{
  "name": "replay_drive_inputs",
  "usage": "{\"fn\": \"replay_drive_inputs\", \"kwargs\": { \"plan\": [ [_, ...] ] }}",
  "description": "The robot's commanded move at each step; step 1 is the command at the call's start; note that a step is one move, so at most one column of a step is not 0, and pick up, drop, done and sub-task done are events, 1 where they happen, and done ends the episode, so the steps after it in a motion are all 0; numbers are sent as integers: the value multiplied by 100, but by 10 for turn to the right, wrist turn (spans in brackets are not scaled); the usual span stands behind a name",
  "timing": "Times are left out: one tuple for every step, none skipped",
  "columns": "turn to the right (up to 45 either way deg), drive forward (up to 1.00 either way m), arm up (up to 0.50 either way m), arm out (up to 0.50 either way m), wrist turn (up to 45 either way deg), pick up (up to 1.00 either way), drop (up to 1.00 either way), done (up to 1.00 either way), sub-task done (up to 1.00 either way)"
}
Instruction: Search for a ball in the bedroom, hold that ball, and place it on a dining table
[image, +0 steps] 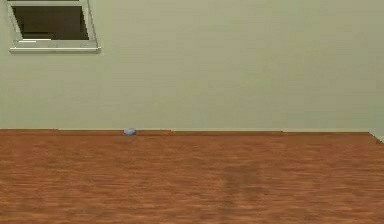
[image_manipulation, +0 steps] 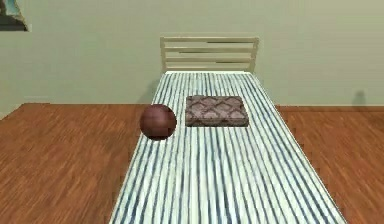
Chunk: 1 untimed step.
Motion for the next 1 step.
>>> {"fn": "replay_drive_inputs", "kwargs": {
  "plan": [
    [0,40,0,0,0,0,0,0,0]
  ]
}}
